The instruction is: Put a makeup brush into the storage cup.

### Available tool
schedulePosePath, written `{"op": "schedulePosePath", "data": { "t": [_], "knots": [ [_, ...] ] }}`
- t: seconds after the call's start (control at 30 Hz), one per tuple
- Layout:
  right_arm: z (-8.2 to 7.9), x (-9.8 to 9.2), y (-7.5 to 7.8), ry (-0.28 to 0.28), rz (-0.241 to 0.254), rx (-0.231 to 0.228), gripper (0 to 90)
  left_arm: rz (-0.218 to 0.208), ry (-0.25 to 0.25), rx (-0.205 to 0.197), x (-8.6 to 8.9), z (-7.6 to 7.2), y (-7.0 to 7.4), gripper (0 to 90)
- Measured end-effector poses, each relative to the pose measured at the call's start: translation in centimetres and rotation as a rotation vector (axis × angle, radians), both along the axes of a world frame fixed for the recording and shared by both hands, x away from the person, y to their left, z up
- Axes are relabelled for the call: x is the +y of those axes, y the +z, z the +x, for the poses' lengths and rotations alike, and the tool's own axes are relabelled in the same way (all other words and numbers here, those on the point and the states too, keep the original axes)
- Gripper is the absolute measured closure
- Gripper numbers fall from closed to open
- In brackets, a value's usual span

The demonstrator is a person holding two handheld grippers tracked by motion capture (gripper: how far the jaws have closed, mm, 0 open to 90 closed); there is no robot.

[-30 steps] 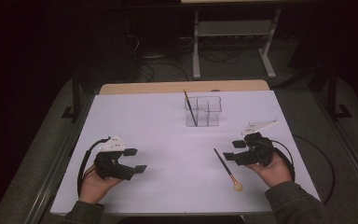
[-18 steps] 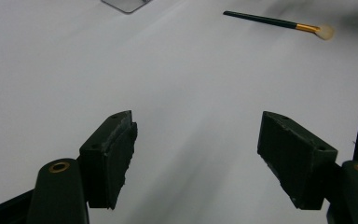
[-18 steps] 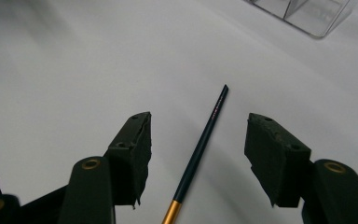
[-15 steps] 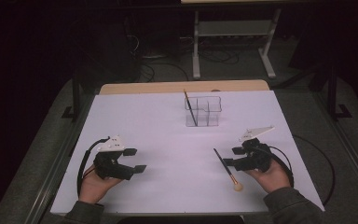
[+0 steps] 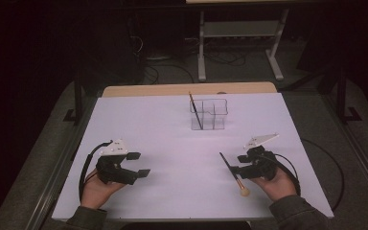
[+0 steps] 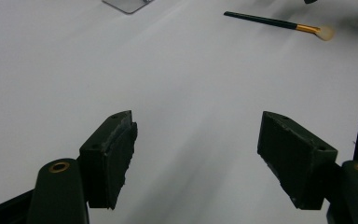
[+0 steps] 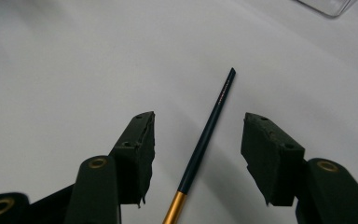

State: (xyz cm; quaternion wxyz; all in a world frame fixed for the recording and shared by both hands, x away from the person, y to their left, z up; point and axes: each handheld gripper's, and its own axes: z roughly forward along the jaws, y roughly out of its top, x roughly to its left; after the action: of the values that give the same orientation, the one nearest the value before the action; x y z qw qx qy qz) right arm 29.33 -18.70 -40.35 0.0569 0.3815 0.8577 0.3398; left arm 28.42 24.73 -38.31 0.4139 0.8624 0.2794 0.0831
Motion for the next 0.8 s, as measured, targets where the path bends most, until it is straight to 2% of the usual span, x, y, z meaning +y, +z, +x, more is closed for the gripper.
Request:
{"op": "schedulePosePath", "data": {
  "t": [0.8],
  "knots": [
    [-0.6,0.1,-1.8,-0.014,-0.012,0.021,50.2,0.001,-0.001,0.006,-0.1,0.0,-0.1,26.4]
  ]
}}
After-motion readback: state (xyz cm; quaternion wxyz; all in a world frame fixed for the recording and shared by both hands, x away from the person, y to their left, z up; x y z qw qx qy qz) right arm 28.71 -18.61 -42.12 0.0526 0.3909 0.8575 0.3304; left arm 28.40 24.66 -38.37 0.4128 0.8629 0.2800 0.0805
